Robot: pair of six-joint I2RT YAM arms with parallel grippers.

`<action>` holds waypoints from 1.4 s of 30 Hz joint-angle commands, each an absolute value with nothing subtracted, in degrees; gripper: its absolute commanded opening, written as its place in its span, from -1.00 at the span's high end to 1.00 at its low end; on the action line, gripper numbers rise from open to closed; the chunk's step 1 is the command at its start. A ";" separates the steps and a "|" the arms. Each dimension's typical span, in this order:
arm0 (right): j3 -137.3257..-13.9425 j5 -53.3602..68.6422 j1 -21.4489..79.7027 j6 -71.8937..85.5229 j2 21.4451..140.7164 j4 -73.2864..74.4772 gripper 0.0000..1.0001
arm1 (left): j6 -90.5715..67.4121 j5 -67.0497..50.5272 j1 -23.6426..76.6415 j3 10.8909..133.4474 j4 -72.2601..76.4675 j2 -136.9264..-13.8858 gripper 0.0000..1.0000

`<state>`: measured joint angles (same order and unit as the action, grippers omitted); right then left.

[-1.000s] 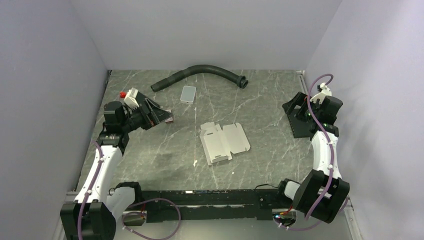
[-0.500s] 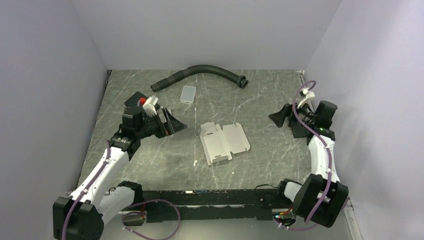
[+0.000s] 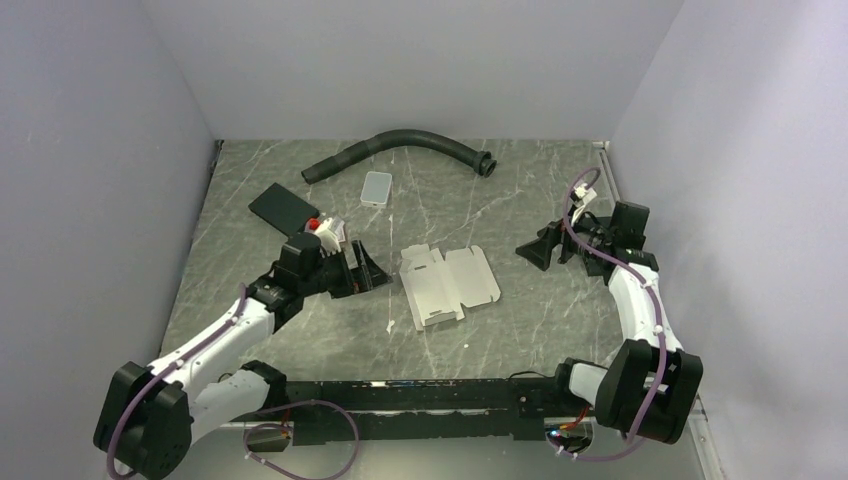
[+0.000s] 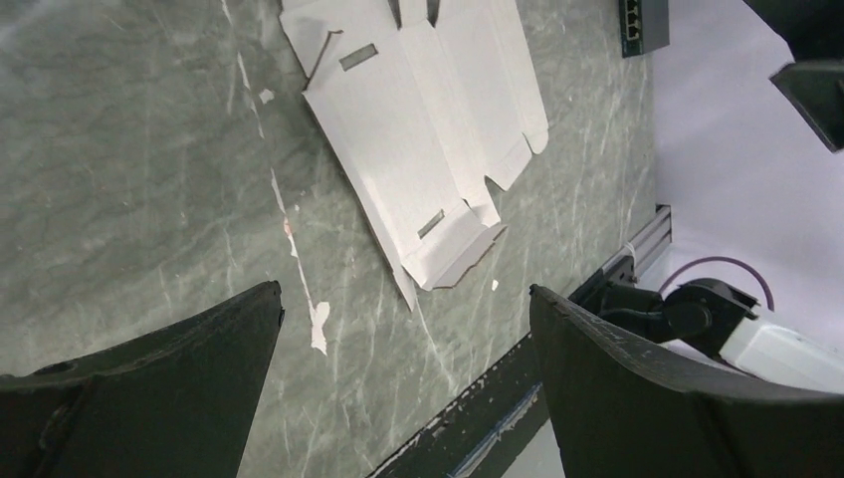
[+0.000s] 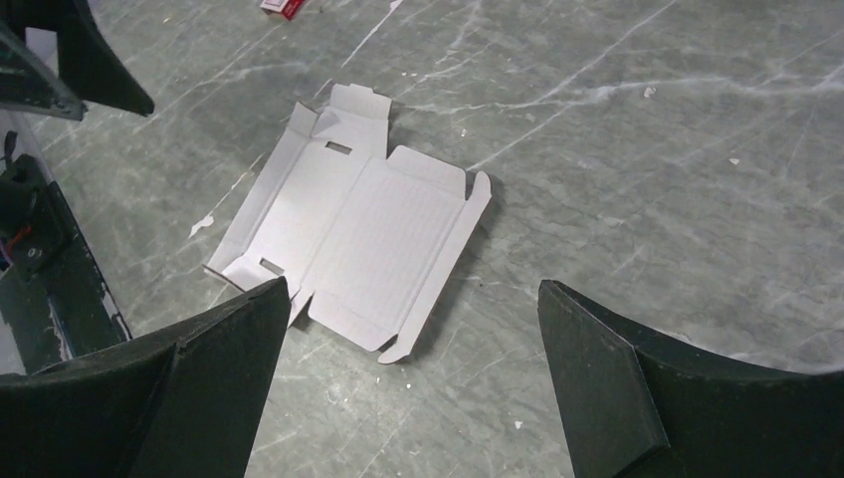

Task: Fold the paper box
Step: Pick up the paper box from the center of the board.

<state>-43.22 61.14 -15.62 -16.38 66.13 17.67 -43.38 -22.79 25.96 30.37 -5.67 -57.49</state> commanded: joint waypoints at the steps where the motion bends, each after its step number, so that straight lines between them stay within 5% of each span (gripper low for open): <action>1: -46.17 64.82 -14.83 -25.52 65.60 21.75 -0.99 | -45.22 -18.93 26.39 28.13 2.19 -58.72 -0.98; 18: -47.61 62.35 -9.28 -33.27 66.89 27.41 -0.99 | -47.17 -18.65 27.53 24.16 16.60 -68.91 -0.84; 27: -47.55 62.06 -8.58 -32.56 66.71 26.93 -0.99 | -41.67 -21.19 28.48 32.34 21.01 -84.70 -0.10; 42: -47.55 61.43 -6.97 -32.12 66.80 26.63 -0.99 | -48.44 -11.43 36.91 40.43 12.10 -94.39 0.10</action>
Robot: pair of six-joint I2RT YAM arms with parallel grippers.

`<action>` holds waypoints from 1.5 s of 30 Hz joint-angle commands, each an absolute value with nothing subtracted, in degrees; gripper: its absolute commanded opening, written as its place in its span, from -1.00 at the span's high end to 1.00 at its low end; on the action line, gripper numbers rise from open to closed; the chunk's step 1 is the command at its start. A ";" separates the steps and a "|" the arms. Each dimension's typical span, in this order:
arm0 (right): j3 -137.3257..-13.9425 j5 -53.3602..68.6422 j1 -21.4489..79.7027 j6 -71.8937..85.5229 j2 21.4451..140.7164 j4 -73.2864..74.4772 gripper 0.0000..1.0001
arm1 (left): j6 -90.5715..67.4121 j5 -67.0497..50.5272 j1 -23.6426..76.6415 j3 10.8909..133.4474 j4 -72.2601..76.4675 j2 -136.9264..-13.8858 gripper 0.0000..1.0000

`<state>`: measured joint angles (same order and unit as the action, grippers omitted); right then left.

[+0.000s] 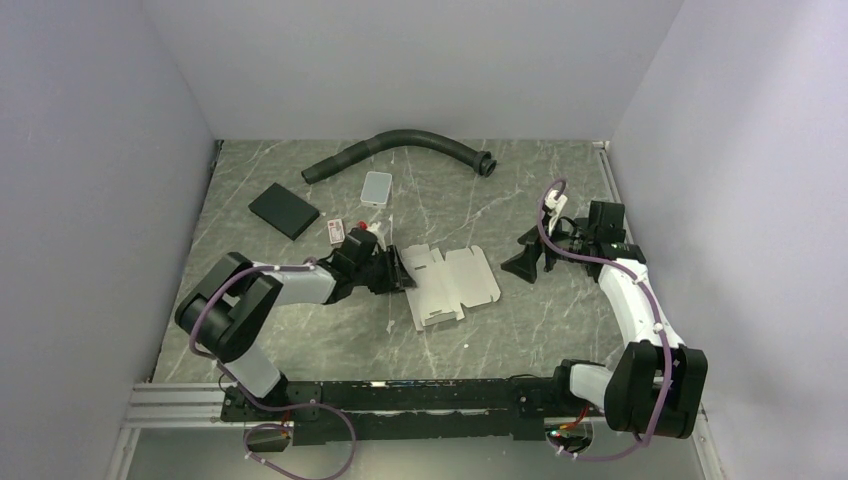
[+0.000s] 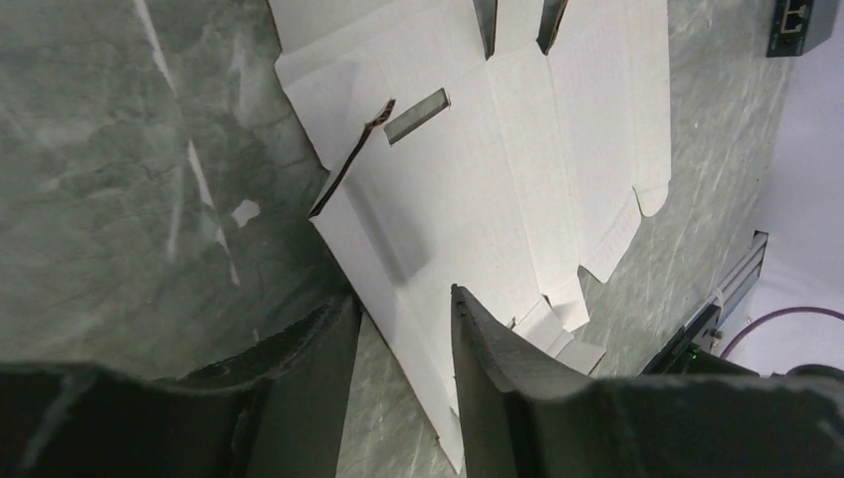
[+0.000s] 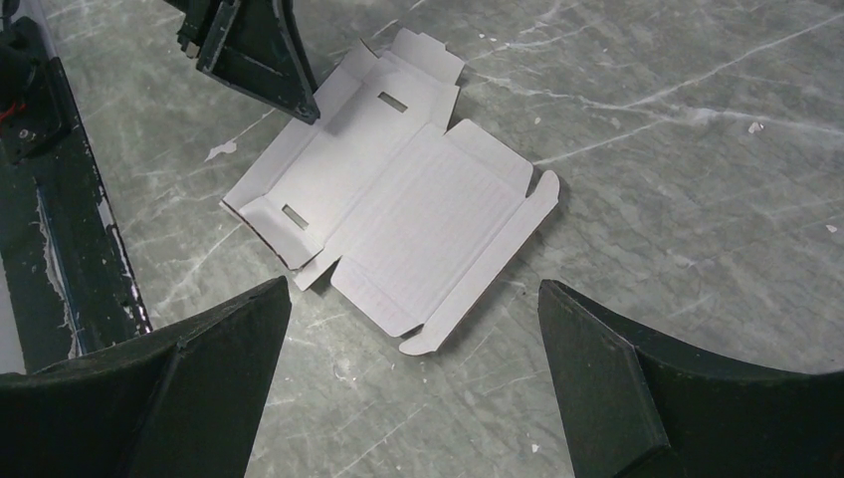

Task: Fold the paper box
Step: Pick up the paper box from the center of the board.

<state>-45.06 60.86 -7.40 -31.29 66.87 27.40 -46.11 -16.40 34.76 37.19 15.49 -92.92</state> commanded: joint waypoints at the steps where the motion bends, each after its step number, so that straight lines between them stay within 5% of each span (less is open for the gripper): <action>1: -47.55 61.43 -6.95 -32.02 66.76 26.63 -0.99 | -48.77 -10.35 37.29 40.85 11.15 -94.72 0.15; 12: -46.87 62.45 -5.47 -30.46 67.25 25.30 -0.99 | -49.63 -5.57 37.87 41.74 11.99 -96.05 1.00; 29: -42.45 63.82 -0.29 -11.85 71.21 8.18 -0.99 | -25.33 1.11 41.55 25.30 29.92 -64.13 1.00; 45: -47.98 67.18 -0.27 -32.90 68.32 23.39 -0.99 | -17.52 -10.45 41.97 25.21 28.04 -54.26 1.00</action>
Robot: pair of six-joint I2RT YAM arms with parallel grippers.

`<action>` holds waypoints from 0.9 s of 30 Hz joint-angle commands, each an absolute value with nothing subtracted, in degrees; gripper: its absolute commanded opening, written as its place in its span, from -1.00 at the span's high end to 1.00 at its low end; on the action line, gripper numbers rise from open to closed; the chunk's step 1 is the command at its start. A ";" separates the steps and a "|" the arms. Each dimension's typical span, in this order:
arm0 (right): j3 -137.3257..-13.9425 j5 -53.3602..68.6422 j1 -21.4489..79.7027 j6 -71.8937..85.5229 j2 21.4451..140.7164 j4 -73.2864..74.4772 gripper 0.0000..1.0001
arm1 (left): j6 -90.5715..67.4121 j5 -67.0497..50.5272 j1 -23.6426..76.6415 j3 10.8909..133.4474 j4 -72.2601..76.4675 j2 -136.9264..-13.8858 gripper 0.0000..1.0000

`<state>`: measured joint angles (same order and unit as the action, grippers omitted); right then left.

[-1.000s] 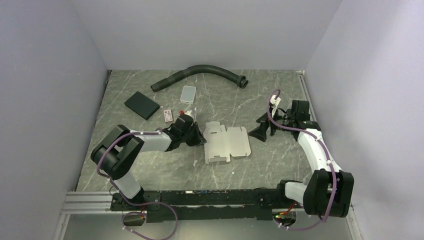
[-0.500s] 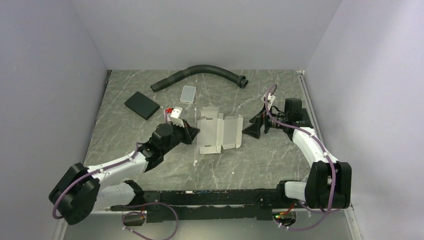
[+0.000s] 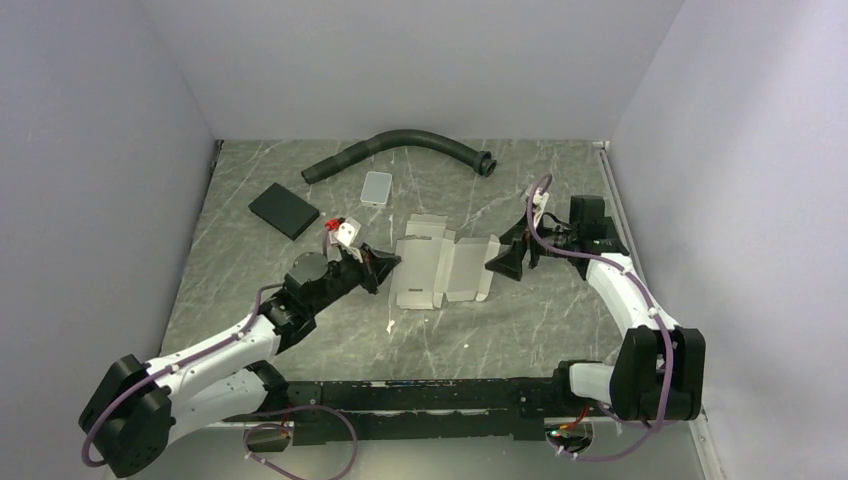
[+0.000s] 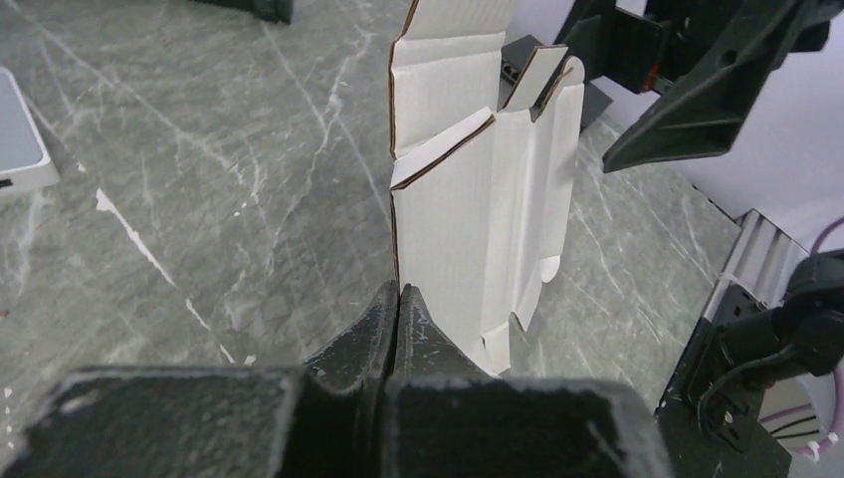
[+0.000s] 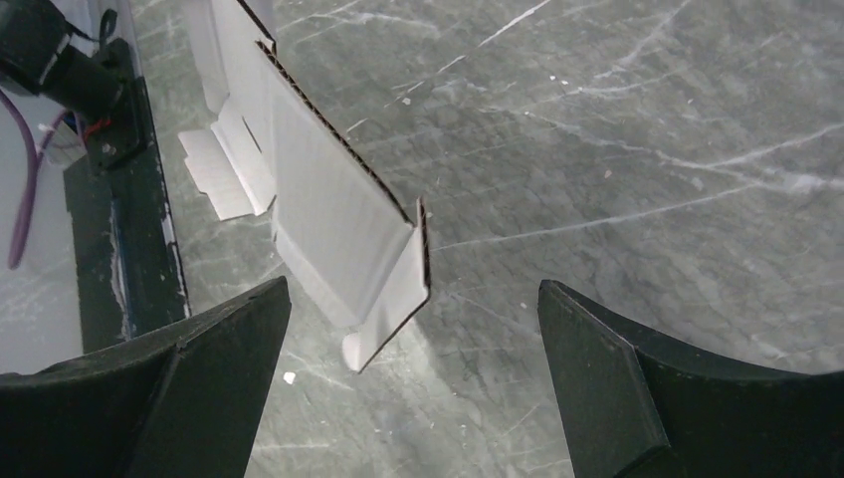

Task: Fold the paper box
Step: Pick up the paper box from the center of the board.

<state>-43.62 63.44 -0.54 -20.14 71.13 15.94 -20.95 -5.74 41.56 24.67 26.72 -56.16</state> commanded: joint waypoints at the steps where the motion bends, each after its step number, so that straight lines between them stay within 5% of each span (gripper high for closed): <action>1: -49.34 67.24 -0.31 -37.52 68.19 26.78 -0.99 | -17.01 -11.21 41.93 25.61 27.32 -54.28 1.00; 11: -57.77 70.72 4.44 -55.90 71.67 46.33 -0.99 | -15.02 -16.06 42.54 28.88 25.39 -56.39 1.00; 18: -56.99 70.35 8.66 -57.51 73.84 47.04 -0.92 | -15.12 -15.94 43.41 28.87 25.47 -56.34 1.00; 27: -56.95 70.71 10.23 -57.84 75.33 48.00 -0.53 | -14.95 -13.99 43.65 28.58 26.36 -56.30 1.00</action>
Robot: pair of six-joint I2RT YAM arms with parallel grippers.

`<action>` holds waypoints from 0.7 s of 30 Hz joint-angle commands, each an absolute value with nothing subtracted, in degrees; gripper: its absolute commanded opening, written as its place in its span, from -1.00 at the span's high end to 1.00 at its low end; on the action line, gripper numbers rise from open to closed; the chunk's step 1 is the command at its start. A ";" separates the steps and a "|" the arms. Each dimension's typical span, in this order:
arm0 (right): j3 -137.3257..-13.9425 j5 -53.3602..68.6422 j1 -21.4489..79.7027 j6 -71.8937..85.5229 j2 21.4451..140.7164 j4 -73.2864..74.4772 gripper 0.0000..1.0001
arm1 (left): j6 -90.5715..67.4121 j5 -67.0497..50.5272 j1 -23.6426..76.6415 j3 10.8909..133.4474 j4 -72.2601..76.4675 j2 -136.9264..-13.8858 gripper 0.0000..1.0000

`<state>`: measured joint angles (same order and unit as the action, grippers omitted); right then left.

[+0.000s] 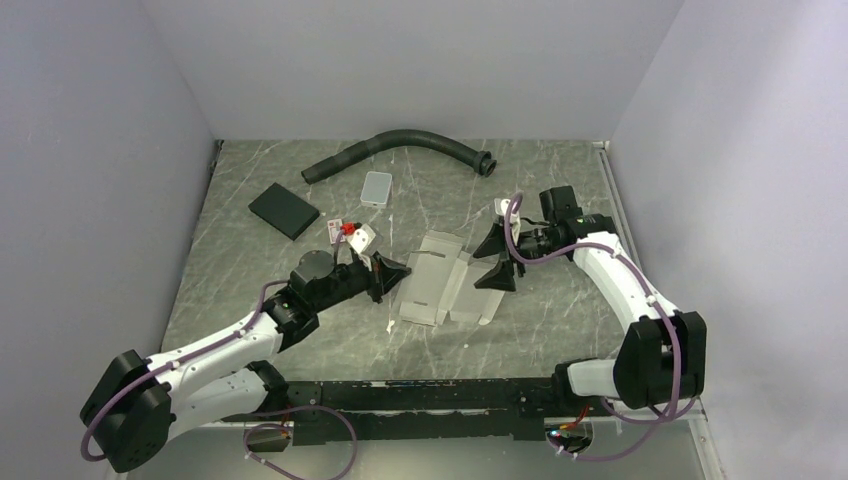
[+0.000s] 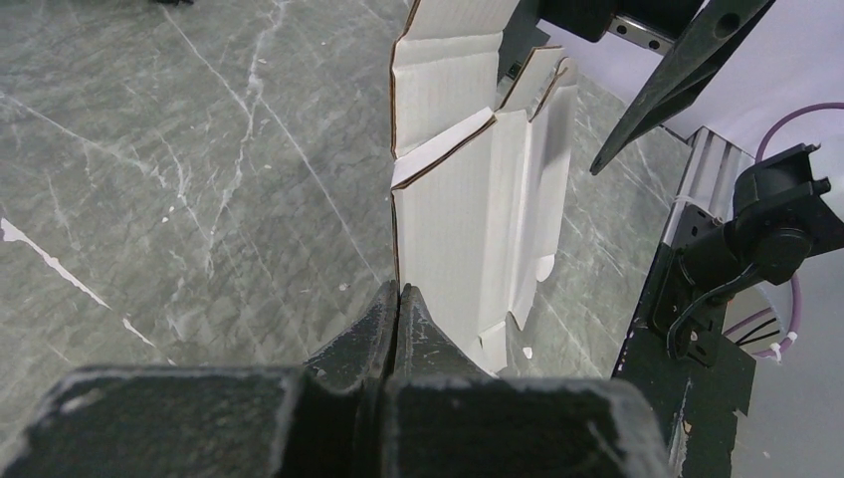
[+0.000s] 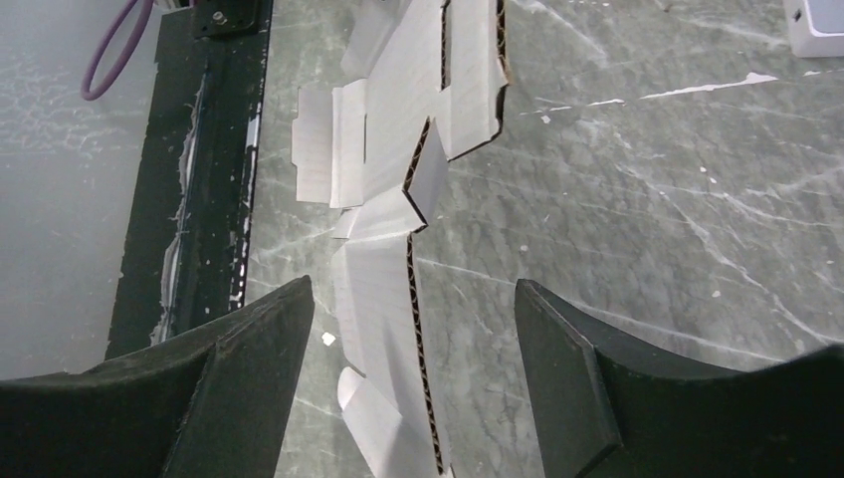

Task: Fold the paper box
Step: Pick up the paper box from the center of the board.

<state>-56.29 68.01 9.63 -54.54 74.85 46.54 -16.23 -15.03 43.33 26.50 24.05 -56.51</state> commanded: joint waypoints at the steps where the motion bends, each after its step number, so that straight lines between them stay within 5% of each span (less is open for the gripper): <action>1: -56.91 70.81 10.32 -58.12 75.39 48.19 -0.52 | -14.95 -13.71 43.66 28.45 26.37 -56.07 1.00; 11: -56.52 71.08 11.00 -57.39 76.35 47.54 -0.15 | -15.67 -12.47 43.69 27.30 27.47 -54.45 1.00; 21: -57.06 70.98 11.22 -58.16 75.01 48.11 1.00 | -17.54 -13.07 43.76 26.14 31.27 -55.85 1.00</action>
